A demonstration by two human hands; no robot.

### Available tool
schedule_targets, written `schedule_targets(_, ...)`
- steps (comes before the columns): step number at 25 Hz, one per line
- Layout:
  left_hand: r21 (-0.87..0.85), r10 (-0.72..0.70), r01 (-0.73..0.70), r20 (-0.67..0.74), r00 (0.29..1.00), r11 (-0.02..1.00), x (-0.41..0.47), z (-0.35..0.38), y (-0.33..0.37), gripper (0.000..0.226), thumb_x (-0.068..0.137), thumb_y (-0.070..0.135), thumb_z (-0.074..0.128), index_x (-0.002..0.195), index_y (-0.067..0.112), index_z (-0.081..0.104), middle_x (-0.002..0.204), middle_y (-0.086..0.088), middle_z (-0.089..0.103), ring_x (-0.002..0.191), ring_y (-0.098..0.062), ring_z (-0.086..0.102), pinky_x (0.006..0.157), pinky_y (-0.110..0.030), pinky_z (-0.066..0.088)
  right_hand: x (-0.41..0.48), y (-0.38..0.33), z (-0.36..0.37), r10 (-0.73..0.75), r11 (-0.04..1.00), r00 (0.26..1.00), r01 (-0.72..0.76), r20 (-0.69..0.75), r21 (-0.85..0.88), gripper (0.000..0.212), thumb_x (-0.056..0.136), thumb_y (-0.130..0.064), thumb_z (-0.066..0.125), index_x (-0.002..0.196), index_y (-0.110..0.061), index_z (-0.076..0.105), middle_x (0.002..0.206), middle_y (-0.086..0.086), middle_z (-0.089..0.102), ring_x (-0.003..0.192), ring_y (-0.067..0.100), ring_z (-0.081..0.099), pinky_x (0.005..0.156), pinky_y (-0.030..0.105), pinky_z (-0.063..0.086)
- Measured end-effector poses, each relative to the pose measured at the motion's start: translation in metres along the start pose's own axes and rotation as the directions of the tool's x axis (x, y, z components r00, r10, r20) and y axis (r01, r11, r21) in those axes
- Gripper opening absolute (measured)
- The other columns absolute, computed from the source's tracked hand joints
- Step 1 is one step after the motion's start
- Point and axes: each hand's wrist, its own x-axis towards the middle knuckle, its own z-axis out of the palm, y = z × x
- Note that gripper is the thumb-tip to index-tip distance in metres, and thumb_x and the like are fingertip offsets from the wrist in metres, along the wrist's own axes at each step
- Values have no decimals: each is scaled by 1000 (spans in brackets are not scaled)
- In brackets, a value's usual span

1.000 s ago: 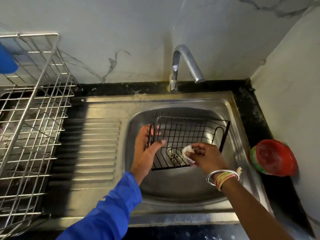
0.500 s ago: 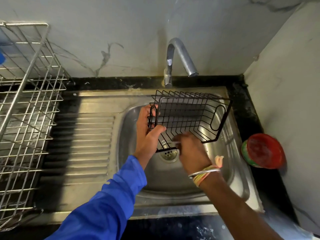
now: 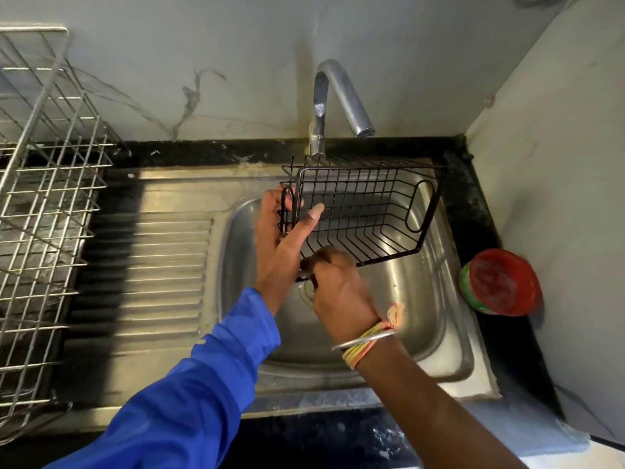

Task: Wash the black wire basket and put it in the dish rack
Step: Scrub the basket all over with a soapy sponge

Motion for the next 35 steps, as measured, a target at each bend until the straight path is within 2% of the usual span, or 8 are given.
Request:
schedule_targets(3,5,39,-39,13,999,999,2,-6,3,41,90,35,72,109,3,55,94,-15,58,88,-29,56,87,-60,49,9,32,-16,125,992,992,-125,-31,21,29,84,5,59,108,-8,69,109,11,61,101,28,59,78,27,46)
schedule_targets(6,-7,40,-41,-22,999,999,1,-6,5,40,90,36,71,107,3,55,94,-17,58,88,-22,56,87,-55,51,16,53,-26,191,975,980,-197,-57,-106,26,87,3,59,107,-8,69,106,12,64,96,26,62,79,27,50)
schedule_targets(10,-32,-4,2,-46,999,999,4,-1,8,47,86,40,74,106,2,55,96,-19,57,89,-23,55,86,-48,52,6,13,-19,-11,995,999,15,41,-95,25,93,-9,54,117,-11,62,118,8,54,113,24,49,94,29,44)
schedule_targets(15,-100,-76,68,-88,993,993,11,-6,5,53,81,36,80,98,-4,50,86,-7,53,83,-20,52,83,-41,49,8,24,-20,-84,996,994,86,-63,14,22,81,1,68,101,-8,70,102,9,64,84,24,64,70,29,55)
schedule_targets(19,-123,-88,75,-106,990,990,15,-9,5,66,75,42,82,98,-9,47,84,-8,51,79,-18,50,78,-38,48,22,23,-28,46,977,988,-14,-145,214,19,90,-3,60,105,-13,68,97,3,71,83,16,67,73,30,56)
schedule_targets(27,-140,-129,109,-145,981,984,16,-5,6,80,68,58,86,96,-5,46,84,-7,47,79,-20,46,78,-43,47,1,10,-18,-231,973,973,231,25,14,24,82,-9,66,105,-18,67,111,1,58,98,18,57,80,29,55)
schedule_targets(33,-118,-122,108,-123,985,987,10,-7,5,65,75,44,83,92,-5,44,85,-9,45,79,-19,45,76,-29,49,5,8,-20,-184,970,978,164,101,177,23,86,0,58,99,-13,72,103,0,61,89,15,61,75,26,54)
schedule_targets(35,-113,-110,97,-106,988,989,11,-9,5,65,74,43,83,95,-6,46,86,-9,48,82,-18,49,77,-25,53,10,21,-26,-77,982,994,63,71,180,29,88,-2,56,106,-18,72,106,-1,61,93,13,61,78,24,54)
